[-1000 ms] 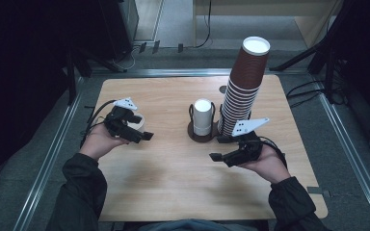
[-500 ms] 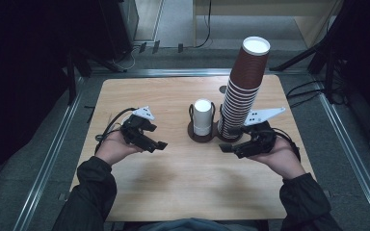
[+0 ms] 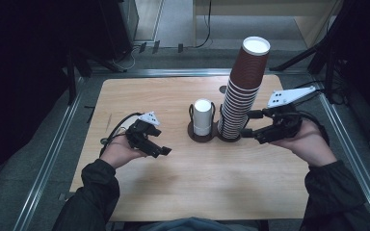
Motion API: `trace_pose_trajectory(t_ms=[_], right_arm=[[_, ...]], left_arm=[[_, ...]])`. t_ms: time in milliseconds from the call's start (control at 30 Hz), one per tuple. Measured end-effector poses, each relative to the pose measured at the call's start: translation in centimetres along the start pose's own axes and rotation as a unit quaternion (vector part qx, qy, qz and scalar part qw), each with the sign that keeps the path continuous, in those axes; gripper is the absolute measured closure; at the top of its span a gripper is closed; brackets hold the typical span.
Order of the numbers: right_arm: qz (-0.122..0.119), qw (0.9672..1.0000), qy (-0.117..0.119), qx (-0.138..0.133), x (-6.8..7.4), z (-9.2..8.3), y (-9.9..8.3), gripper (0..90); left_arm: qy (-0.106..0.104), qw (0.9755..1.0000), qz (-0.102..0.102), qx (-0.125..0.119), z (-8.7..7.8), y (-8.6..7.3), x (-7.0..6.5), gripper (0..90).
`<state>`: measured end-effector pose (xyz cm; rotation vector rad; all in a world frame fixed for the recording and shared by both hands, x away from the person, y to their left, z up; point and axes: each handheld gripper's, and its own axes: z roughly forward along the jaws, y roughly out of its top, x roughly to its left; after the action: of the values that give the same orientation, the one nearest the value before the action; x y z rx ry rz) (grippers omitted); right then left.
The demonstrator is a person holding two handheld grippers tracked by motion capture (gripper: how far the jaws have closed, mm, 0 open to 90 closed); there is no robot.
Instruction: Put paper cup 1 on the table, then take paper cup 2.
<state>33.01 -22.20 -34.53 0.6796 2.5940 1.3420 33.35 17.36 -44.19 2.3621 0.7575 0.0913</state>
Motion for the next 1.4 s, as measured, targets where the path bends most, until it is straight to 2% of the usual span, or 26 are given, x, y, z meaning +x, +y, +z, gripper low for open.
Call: trace_pose_trajectory(t_ms=[267,333,433,667,867,967,1133,1267,1400], right_arm=[[-0.007,0.9998,-0.021,0.001,-1.4,-3.0,1.9,27.7],[-0.001,0.9999,-0.012,-0.002,-1.8,-3.7,2.3,27.8],[-0.001,0.9995,-0.032,-0.002,-2.6,-4.6,3.0,26.6],[0.004,0.9982,-0.058,-0.008,-4.6,-5.7,4.9,22.4],[0.016,0.9969,-0.075,-0.015,-6.0,-5.4,6.3,19.4],[0.012,0.9964,-0.084,-0.012,-6.4,-5.2,7.1,18.2],[0.014,0.9967,-0.079,-0.012,-7.1,-4.4,8.4,16.7],[0.016,0.9971,-0.071,-0.022,-7.4,-3.8,9.5,15.9],[0.005,0.9976,-0.066,-0.02,-7.4,-2.9,10.1,15.7]], left_arm=[[-0.008,1.0,0.004,0.0,0.6,-0.1,-0.3,15.0],[-0.009,0.9999,0.008,0.001,0.7,-0.1,-0.4,15.1],[-0.011,0.9999,0.012,0.0,0.9,-0.2,-0.5,15.1],[-0.018,0.9996,0.018,0.008,1.4,-0.2,-0.7,15.1],[-0.023,0.9994,0.023,0.015,1.8,-0.4,-1.0,15.0],[-0.024,0.9993,0.025,0.018,1.9,-0.4,-1.0,15.1],[-0.025,0.9992,0.025,0.02,1.9,-0.6,-1.1,15.1],[-0.025,0.9992,0.025,0.021,2.0,-0.7,-1.1,15.1],[-0.026,0.9991,0.025,0.022,2.0,-0.7,-1.1,15.1]])
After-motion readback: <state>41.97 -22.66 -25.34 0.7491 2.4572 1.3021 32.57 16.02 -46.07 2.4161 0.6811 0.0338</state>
